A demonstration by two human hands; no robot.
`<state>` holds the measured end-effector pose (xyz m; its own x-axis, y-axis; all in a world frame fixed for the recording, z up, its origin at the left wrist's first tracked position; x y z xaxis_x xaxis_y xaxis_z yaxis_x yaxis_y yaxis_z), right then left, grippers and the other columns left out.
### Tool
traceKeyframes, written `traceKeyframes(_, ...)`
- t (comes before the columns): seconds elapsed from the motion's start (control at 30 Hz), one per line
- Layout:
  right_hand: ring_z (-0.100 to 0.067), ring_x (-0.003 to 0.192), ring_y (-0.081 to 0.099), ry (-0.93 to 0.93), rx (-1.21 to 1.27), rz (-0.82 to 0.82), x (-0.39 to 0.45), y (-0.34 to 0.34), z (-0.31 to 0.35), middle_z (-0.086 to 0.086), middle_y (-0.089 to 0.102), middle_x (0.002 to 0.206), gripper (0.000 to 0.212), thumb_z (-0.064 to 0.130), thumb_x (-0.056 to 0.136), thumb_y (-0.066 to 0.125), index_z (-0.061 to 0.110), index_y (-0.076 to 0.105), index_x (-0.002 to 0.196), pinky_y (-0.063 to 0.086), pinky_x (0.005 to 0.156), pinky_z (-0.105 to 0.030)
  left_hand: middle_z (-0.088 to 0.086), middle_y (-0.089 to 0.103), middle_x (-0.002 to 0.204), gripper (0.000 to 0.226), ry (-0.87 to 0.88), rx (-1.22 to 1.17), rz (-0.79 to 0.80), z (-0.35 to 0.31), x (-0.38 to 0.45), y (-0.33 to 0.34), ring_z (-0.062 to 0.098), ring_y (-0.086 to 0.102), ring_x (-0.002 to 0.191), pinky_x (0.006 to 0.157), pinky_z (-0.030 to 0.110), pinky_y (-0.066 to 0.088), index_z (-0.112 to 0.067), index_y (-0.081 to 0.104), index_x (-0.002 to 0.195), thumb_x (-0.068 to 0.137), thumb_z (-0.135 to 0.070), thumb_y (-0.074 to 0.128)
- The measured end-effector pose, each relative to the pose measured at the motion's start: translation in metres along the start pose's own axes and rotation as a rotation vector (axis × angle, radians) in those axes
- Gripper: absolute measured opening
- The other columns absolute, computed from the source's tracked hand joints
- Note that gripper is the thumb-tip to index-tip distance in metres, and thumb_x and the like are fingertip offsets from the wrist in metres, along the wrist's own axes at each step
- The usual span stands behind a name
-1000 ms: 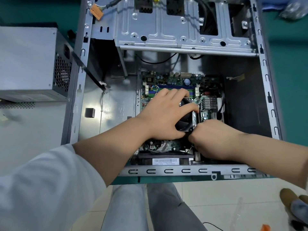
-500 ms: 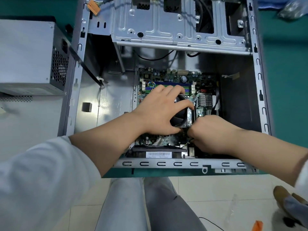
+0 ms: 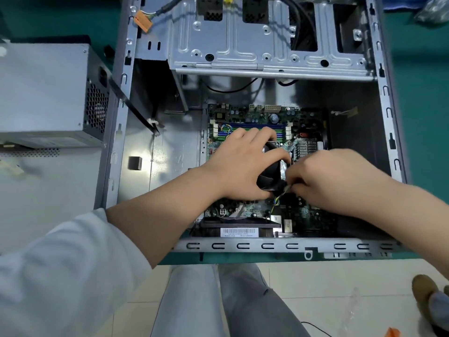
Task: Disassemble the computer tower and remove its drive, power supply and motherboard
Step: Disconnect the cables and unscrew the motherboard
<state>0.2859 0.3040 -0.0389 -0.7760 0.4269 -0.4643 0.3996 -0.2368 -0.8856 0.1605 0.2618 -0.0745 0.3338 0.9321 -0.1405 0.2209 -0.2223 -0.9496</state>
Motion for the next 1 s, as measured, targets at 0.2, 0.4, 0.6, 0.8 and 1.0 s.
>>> traceKeyframes(0.2,-0.012,0.077,0.056,0.003,-0.024,-0.036,0.003,-0.011,-0.013,0.014,0.052,0.097,0.007,0.034,0.081,0.053,0.037,0.059,0.085,0.033,0.05,-0.024,-0.003,0.027,0.136,0.102,-0.028,-0.155,0.196,0.011,0.005,-0.003,0.018,0.034,0.121,0.099,0.036,0.029,-0.038,0.028,0.14,0.055,-0.065,0.076)
traceKeyframes(0.4,-0.009,0.082,0.058,-0.013,-0.075,0.054,0.009,0.0,-0.024,0.016,0.052,0.1,0.002,0.037,0.082,0.057,0.038,0.059,0.083,0.028,0.047,-0.022,-0.002,0.035,0.141,0.136,-0.153,-0.291,0.369,0.023,0.005,-0.004,0.017,0.033,0.131,0.107,0.034,0.032,-0.028,-0.003,0.151,0.05,-0.062,0.081)
traceKeyframes(0.6,-0.016,0.09,0.061,0.028,-0.075,0.167,0.02,0.019,-0.019,0.011,0.061,0.094,0.005,0.032,0.083,0.058,0.033,0.06,0.088,0.034,0.056,-0.024,-0.005,0.051,0.133,0.073,-0.197,-0.338,0.2,0.032,-0.002,-0.032,0.014,0.045,0.122,0.103,0.028,0.034,-0.027,0.046,0.136,0.071,-0.038,0.079)
traceKeyframes(0.8,-0.021,0.089,0.06,0.045,-0.046,0.076,0.018,0.016,-0.019,0.007,0.056,0.1,0.011,0.02,0.086,0.053,0.028,0.05,0.092,0.037,0.054,-0.027,-0.013,0.052,0.082,0.024,-0.438,-0.257,0.116,0.046,-0.036,-0.048,0.005,0.049,0.076,0.069,0.027,0.035,-0.029,0.055,0.073,0.074,-0.044,0.074)
traceKeyframes(1.0,-0.021,0.079,0.055,0.043,0.235,-0.096,0.012,-0.007,-0.013,0.008,0.054,0.101,0.027,0.011,0.084,0.057,0.031,0.056,0.102,0.048,0.065,-0.034,-0.007,0.064,0.093,0.032,-0.551,-0.476,0.508,0.042,-0.057,-0.011,0.009,0.058,0.084,0.074,0.026,0.045,-0.02,0.056,0.099,0.077,-0.033,0.075)
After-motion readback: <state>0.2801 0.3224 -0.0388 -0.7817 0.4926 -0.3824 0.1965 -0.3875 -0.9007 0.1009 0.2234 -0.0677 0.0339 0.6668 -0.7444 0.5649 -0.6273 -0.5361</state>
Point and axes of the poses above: each hand's wrist, its own x-axis towards the middle knuckle, its own y-axis out of the palm, z = x × y, the point moved 4 cm from there along x, towards the middle knuckle
